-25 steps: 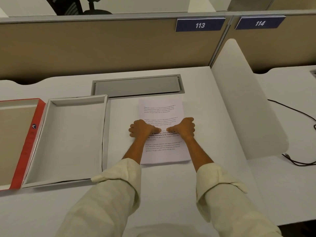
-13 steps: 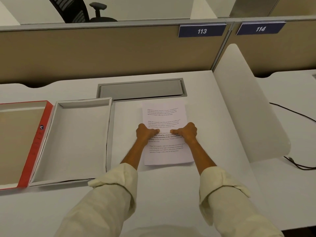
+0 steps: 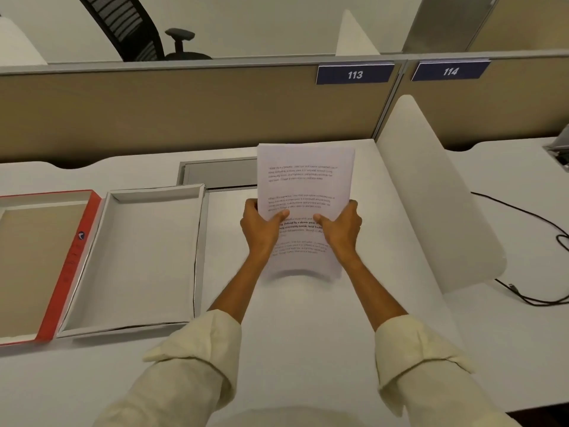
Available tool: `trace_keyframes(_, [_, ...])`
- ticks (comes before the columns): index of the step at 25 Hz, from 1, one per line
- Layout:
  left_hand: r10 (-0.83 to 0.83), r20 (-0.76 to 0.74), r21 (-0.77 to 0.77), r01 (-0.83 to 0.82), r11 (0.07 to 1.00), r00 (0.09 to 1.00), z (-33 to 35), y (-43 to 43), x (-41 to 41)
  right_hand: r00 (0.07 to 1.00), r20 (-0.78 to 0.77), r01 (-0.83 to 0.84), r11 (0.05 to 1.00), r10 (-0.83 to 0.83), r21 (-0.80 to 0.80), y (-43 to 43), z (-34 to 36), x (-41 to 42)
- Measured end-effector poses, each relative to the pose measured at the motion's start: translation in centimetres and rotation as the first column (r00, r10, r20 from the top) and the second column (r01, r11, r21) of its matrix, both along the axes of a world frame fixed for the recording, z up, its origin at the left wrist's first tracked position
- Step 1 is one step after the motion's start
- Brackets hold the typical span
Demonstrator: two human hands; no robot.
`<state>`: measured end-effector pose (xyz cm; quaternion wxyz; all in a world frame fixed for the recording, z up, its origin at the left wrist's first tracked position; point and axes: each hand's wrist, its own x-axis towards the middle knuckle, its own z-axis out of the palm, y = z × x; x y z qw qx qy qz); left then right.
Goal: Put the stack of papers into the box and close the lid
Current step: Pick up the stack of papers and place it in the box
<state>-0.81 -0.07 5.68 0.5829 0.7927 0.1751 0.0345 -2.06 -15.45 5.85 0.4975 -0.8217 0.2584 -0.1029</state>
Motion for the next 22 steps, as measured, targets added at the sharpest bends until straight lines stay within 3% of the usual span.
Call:
trace_keyframes(4, [0.05,0.222,-0.209,-0.003,0.978,0.974,0.9,-0.4,-1.6,0.967,0.252,-0.02,0.985,-0.025,0.174,0.3,0.9,-1.4])
trace_keyframes(8, [0.096,0.299,-0.314,0.003,0.949,0.95,0.1,-0.5,-3.0,0.948,0.319,-0.065,0.974,-0.008,0.217,0.6,0.3,-2.8])
trace_keyframes(22, [0.009,0.241,-0.244,0.051,0.968,0.97,-1.4,0.3,-3.6,0.956,0.289,-0.126,0.954,0.044,0.273,-0.2,-1.4,-4.4])
